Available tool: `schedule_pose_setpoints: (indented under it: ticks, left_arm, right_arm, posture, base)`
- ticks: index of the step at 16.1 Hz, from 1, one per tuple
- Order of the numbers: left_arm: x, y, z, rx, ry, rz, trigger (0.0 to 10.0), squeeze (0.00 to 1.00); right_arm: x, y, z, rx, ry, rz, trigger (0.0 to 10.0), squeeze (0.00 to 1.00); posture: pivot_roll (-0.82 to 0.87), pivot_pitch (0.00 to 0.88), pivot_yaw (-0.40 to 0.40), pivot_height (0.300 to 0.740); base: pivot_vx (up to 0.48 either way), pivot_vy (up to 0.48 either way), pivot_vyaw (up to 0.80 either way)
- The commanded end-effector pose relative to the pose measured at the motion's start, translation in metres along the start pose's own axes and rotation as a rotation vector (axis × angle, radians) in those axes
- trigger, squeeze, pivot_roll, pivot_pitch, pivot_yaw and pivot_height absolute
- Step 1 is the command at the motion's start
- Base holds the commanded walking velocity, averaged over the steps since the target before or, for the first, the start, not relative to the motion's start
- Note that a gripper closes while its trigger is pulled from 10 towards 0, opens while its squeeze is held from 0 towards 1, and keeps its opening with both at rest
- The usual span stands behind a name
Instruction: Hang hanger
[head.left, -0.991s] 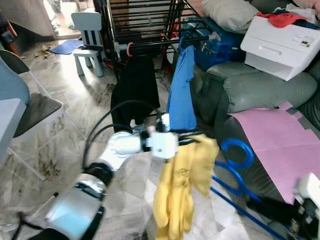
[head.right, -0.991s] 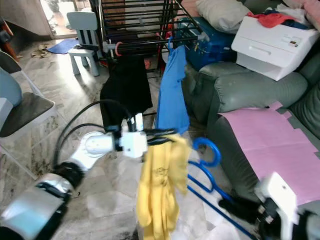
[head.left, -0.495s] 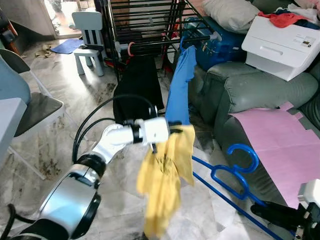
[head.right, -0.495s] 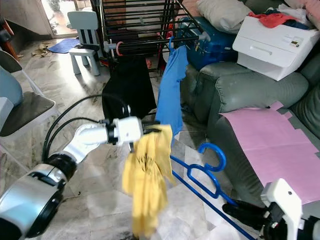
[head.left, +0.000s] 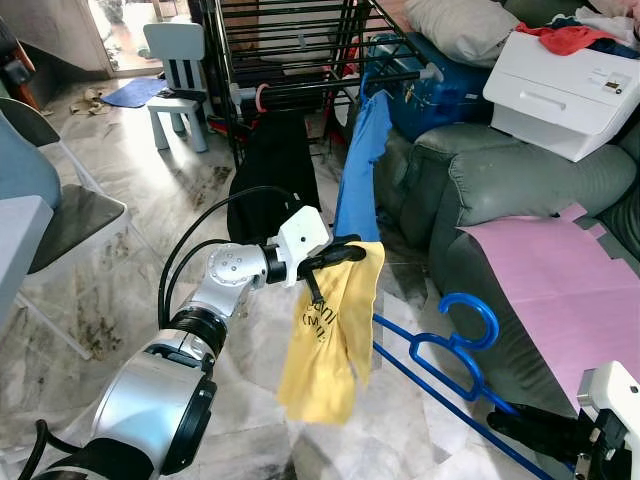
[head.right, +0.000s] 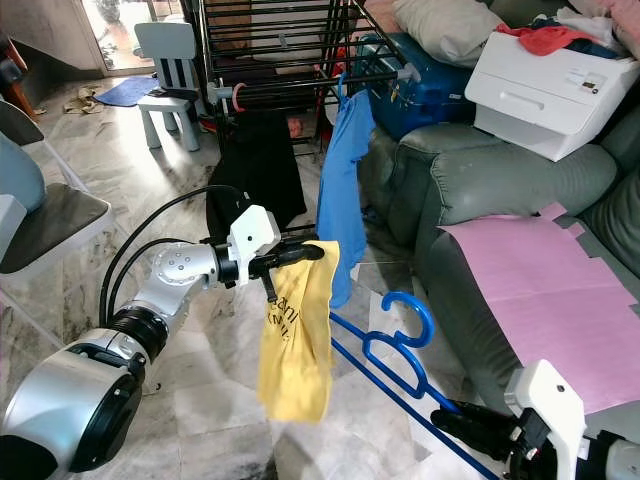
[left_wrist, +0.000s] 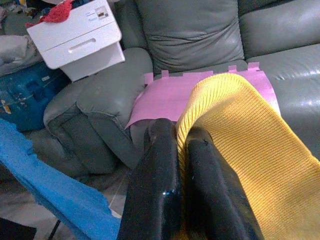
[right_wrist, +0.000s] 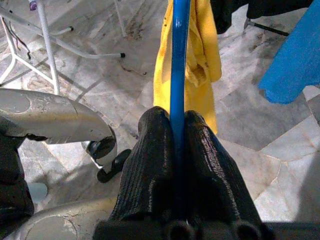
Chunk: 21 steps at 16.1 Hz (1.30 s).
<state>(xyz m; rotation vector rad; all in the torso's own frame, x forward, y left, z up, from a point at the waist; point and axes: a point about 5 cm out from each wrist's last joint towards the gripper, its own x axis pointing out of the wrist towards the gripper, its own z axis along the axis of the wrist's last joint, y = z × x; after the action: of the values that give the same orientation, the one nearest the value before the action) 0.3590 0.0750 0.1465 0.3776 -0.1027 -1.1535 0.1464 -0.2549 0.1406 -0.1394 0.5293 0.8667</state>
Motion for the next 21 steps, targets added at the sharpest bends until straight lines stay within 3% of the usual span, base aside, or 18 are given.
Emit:
schedule_pose_setpoints:
  ticks: [1,12,13,14,15,17,18,21]
  left_arm:
    - [0.002,0.007,0.010,0.014,-0.033,0.017,10.0,0.00]
    - [0.002,0.007,0.010,0.014,-0.033,0.017,10.0,0.00]
    - [0.003,0.003,0.021,-0.014,-0.108,-0.150,10.0,0.00]
    - [0.003,0.001,0.036,0.023,-0.193,-0.302,10.0,0.00]
    - [0.001,0.003,0.038,0.038,-0.202,-0.304,10.0,0.00]
    - [-0.001,0.008,0.036,0.045,-0.188,-0.238,10.0,0.00]
    - [-0.002,0.008,0.036,0.047,-0.184,-0.232,10.0,0.00]
    - [-0.004,0.007,0.034,0.032,-0.192,-0.260,10.0,0.00]
  right_arm:
    - [0.002,0.002,0.005,-0.028,-0.019,0.022,10.0,0.00]
    - [0.002,0.002,0.005,-0.028,-0.019,0.022,10.0,0.00]
    - [0.011,0.000,0.001,-0.004,-0.044,0.018,10.0,0.00]
    - [0.021,-0.005,-0.003,0.028,-0.068,0.005,10.0,0.00]
    - [0.021,-0.013,-0.005,0.017,-0.070,-0.062,10.0,0.00]
    - [0.009,-0.041,-0.007,-0.059,-0.026,-0.328,10.0,0.00]
    - [0.005,-0.044,-0.007,-0.058,-0.016,-0.353,10.0,0.00]
    - [-0.011,-0.031,0.000,-0.073,0.001,-0.276,10.0,0.00]
  posture:
    - [-0.02,0.000,0.014,0.740]
    - [-0.02,0.000,0.014,0.740]
    - [-0.01,0.000,0.012,0.740]
    - [-0.01,0.000,0.013,0.740]
    - [-0.01,0.000,0.013,0.740]
    - [-0.02,0.000,0.011,0.740]
    - [-0.02,0.000,0.013,0.740]
    - [-0.02,0.000,0.013,0.740]
  base:
    - [0.000,0.000,0.00]
    - [0.000,0.000,0.00]
    - [0.000,0.000,0.00]
    - [0.000,0.000,0.00]
    - [0.000,0.000,0.00]
    - [0.000,0.000,0.00]
    - [0.000,0.000,0.00]
    - [0.000,0.000,0.00]
